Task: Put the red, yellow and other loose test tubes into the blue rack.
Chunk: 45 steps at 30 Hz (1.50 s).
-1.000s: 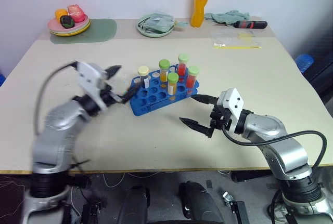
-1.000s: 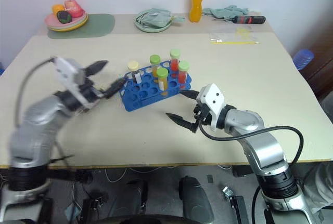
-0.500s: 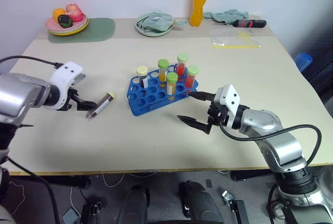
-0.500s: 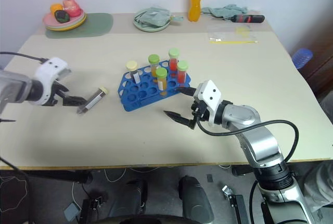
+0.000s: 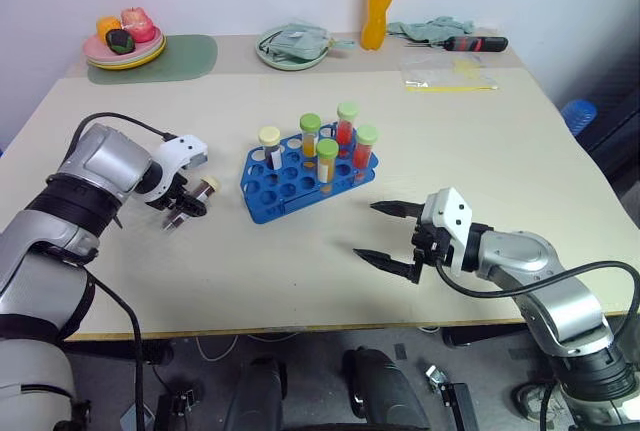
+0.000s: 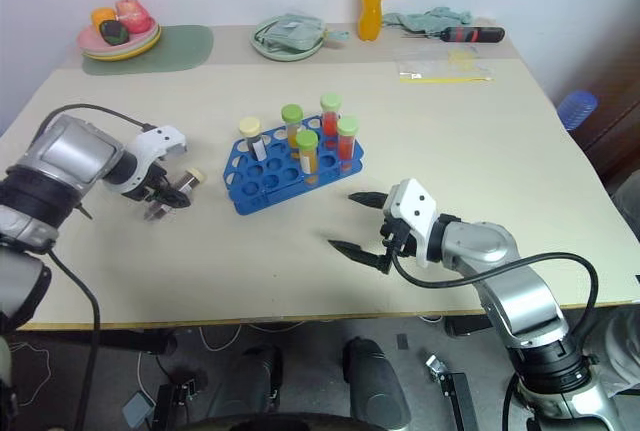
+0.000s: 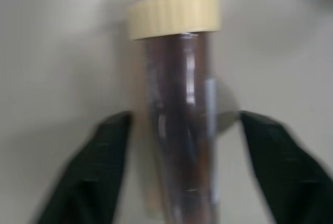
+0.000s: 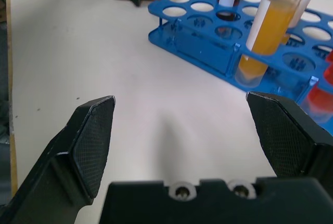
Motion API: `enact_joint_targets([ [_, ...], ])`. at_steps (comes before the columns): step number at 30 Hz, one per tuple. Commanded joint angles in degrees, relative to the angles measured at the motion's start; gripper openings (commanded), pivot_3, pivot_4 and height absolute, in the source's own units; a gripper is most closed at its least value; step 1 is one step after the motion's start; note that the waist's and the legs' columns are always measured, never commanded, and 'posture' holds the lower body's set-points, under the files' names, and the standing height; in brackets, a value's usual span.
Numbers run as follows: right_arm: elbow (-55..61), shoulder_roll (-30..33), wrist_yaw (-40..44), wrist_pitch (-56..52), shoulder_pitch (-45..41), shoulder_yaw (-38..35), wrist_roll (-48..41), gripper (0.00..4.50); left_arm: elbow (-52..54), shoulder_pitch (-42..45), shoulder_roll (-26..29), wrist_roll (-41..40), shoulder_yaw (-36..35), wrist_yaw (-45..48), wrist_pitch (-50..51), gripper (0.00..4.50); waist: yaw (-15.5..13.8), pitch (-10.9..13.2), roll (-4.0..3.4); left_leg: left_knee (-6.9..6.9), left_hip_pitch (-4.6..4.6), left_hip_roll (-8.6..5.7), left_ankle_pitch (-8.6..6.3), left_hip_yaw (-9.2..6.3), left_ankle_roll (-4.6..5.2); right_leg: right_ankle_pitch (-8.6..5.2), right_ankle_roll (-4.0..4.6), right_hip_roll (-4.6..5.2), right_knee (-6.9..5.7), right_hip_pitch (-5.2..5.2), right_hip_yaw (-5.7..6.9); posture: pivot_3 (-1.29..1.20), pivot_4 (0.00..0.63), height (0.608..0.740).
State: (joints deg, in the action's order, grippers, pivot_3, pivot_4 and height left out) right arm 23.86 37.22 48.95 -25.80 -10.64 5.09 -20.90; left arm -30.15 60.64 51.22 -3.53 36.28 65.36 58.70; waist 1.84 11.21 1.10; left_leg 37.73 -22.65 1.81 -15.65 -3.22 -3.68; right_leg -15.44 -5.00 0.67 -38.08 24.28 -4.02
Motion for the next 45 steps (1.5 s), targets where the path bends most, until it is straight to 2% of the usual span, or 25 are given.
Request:
enact_joint_targets([
  [1, 2.5, 0.2, -0.3, 1.2, -0.1, -1.2, -0.2, 4.50, 0.2, 1.2, 0.7, 2.4, -1.3, 1.5, -0.6, 1.11, 0.3, 0.0, 0.00, 0.00, 0.00, 0.00, 0.00, -0.01, 0.00, 0.00, 0.00, 0.00, 0.00, 0.00, 0.00, 0.00, 0.150, 0.740],
  [2, 2.4, 0.1, -0.3, 1.3, -0.2, -1.1, -0.2, 4.50, 0.6, 0.9, 1.1, 2.8, -1.5, 1.8, -0.8, 0.80, 0.4, 0.0, 0.00, 0.00, 0.00, 0.00, 0.00, -0.01, 0.00, 0.00, 0.00, 0.00, -0.01, 0.00, 0.00, 0.00, 0.150, 0.740],
  [5, 2.0, 0.1, -0.2, 1.2, -0.9, -0.9, -0.2, 4.50, 1.7, -0.2, 2.9, 2.8, -6.0, -0.3, -2.8, 0.74, 0.6, 0.0, 0.00, 0.00, 0.00, 0.00, 0.00, -0.03, 0.00, 0.00, 0.00, 0.00, -0.02, 0.00, 0.00, 0.00, 0.150, 0.740],
  [7, 1.7, 0.2, -0.3, 1.3, -1.1, -1.2, -0.4, 4.50, 2.1, -1.4, 2.3, 0.5, -15.1, -6.7, -7.8, 0.74, 0.7, 0.0, 0.02, 0.00, 0.00, 0.02, 0.00, -0.03, 0.00, 0.00, 0.00, -0.01, -0.02, 0.01, 0.00, 0.00, 0.150, 0.740],
  [9, 1.1, -0.3, -1.2, 1.4, -1.1, -1.4, 0.1, 4.50, 6.8, -5.5, -0.3, -5.8, -30.7, -13.5, -20.8, 0.74, 0.6, 0.0, 0.02, 0.03, -0.03, 0.03, 0.00, -0.05, 0.00, 0.00, 0.00, 0.00, -0.03, 0.04, 0.02, 0.00, 0.150, 0.740],
  [10, 0.1, -1.3, -2.7, 1.6, -1.2, -1.5, 0.7, 4.50, 13.5, -8.6, -2.7, -8.9, -39.5, -17.2, -26.3, 0.74, 0.6, 0.0, 0.02, 0.07, -0.06, 0.06, 0.00, -0.06, 0.00, 0.01, 0.00, 0.04, -0.06, 0.05, 0.04, 0.00, 0.150, 0.740],
  [12, -1.0, -2.9, -4.8, 1.0, -0.9, -1.9, 0.7, 4.50, 26.1, -13.3, -7.8, -17.0, -51.6, -20.9, -23.9, 0.74, 0.2, 0.0, 0.06, 0.17, -0.22, 0.07, 0.00, -0.10, -0.01, 0.02, -0.01, 0.15, -0.03, 0.08, 0.11, 0.00, 0.150, 0.740],
  [15, -0.6, -4.0, -5.2, 0.3, 0.5, -2.0, -0.4, 4.50, 44.0, -22.2, -15.1, -29.9, -58.2, -23.0, -16.7, 0.74, 0.1, 0.0, -0.01, 0.33, -0.49, -0.02, 0.01, -0.08, -0.03, 0.04, -0.05, 0.32, -0.04, 0.23, 0.14, 0.00, 0.150, 0.740],
  [17, -0.4, -4.7, -5.2, 0.0, 1.0, -1.9, -1.2, 4.50, 55.2, -29.5, -20.2, -31.9, -56.5, -26.3, -18.1, 0.74, -0.1, -0.1, -0.06, 0.33, -0.46, -0.06, 0.00, -0.04, -0.02, 0.06, -0.11, 0.37, -0.03, 0.20, 0.11, 0.00, 0.150, 0.740],
  [20, -1.2, -5.2, -5.2, 0.2, 1.0, -1.3, -0.8, 4.50, 65.0, -38.5, -25.7, -25.7, -46.7, -30.8, -24.1, 0.74, -0.7, -0.1, -0.04, 0.38, -0.37, -0.09, 0.01, -0.04, -0.03, 0.10, -0.16, 0.32, -0.04, 0.11, 0.08, 0.00, 0.150, 0.740],
  [24, -2.1, -5.5, -5.3, 0.3, 0.1, -1.0, -0.5, 4.50, 63.1, -44.1, -33.7, -13.8, -34.4, -38.2, -35.5, 0.74, -1.1, -0.1, -0.02, 0.41, -0.08, -0.11, 0.01, -0.05, -0.03, 0.12, -0.16, 0.24, -0.02, -0.22, 0.06, 0.00, 0.150, 0.740],
  [27, -2.3, -5.7, -5.4, 0.0, -0.6, -1.0, -0.6, 4.50, 57.8, -45.6, -37.5, -6.6, -29.7, -42.3, -43.9, 0.74, -0.9, -0.1, -0.03, 0.32, 0.34, -0.10, -0.01, 0.00, 0.00, 0.10, -0.15, 0.19, 0.12, -0.63, 0.02, 0.00, 0.150, 0.740],
  [31, -2.0, -5.8, -5.8, -0.1, -0.5, -1.0, -0.5, 4.50, 51.1, -45.1, -41.3, -1.7, -27.8, -46.4, -51.4, 0.74, -0.9, -0.1, -0.03, 0.30, 0.38, -0.07, -0.02, -0.03, 0.03, 0.10, -0.14, 0.12, 0.11, -0.63, 0.01, 0.00, 0.150, 0.740],
  [35, -0.9, -5.8, -6.6, -0.5, 0.2, -1.2, -0.7, 4.50, 46.0, -44.9, -42.4, -0.1, -27.9, -47.4, -55.3, 0.74, -1.0, -0.1, -0.03, 0.31, 0.37, -0.07, -0.02, -0.03, 0.03, 0.10, -0.15, 0.13, 0.11, -0.63, 0.01, 0.00, 0.150, 0.740],
  [45, -0.5, -5.6, -7.3, -0.5, 0.6, -1.7, -0.6, 4.50, 42.8, -45.9, -41.9, 0.3, -30.4, -49.3, -55.1, 0.74, -0.9, -0.1, -0.03, 0.30, 0.36, -0.07, -0.03, -0.04, 0.03, 0.10, -0.15, 0.13, 0.12, -0.63, 0.01, 0.00, 0.150, 0.740],
])
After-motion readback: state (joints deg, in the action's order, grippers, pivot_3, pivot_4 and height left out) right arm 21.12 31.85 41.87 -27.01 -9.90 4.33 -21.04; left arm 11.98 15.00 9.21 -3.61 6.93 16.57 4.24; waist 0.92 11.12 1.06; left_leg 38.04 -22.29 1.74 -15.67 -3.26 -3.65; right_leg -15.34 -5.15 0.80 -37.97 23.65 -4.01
